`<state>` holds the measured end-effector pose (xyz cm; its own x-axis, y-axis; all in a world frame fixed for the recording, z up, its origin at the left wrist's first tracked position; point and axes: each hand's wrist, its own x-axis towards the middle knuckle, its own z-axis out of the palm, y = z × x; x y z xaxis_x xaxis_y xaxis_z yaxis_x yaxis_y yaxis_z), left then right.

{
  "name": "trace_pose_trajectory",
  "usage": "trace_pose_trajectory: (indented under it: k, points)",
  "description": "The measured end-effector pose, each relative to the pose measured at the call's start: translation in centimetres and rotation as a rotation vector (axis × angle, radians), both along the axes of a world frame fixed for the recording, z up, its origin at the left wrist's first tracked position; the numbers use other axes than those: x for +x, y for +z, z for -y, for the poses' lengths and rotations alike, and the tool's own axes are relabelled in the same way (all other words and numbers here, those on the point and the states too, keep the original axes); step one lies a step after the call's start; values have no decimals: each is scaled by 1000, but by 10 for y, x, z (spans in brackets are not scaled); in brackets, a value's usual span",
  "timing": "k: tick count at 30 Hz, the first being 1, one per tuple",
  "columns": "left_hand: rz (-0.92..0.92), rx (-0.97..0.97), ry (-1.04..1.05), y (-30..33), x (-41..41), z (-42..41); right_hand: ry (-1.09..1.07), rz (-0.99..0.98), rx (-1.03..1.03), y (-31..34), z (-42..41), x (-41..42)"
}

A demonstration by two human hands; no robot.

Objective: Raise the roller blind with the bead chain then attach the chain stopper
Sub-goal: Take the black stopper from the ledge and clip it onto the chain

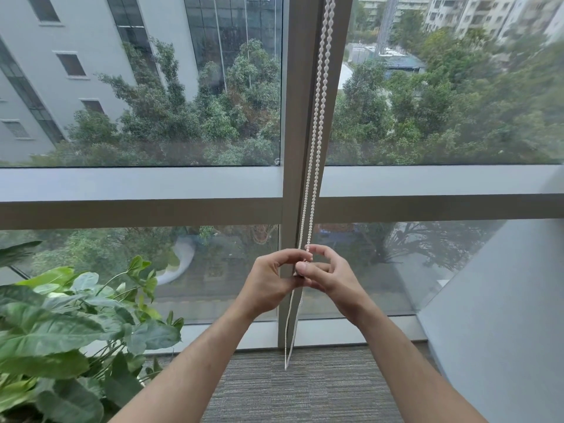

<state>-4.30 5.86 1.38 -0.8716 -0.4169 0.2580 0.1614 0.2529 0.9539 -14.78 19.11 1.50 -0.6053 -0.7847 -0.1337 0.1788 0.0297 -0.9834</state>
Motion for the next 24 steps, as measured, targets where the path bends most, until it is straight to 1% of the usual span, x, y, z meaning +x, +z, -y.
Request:
trace_pose_trajectory:
  k: [1, 5, 7, 11, 16, 19, 24]
  points:
    - [15, -25, -5, -1, 0, 1, -14, -23, 4, -4, 0, 0]
    - [23, -4, -80, -4, 4, -2, -102, -74, 11, -25, -3, 0]
    - [17, -8, -82, -6, 5, -3, -148, -97, 21, -36, -6, 0]
    - [-20, 86, 36, -8, 6, -2, -198, -180, 80, -57, -12, 1]
    - [-29, 52, 179, -15, 5, -2, -187, -247, 180, -80, -22, 8]
    - [-6, 32, 209, -22, 8, -3, -187, -288, 228, -94, -28, 12]
    - [85, -33, 199, -43, 18, -9, -194, -294, 327, -119, -40, 24]
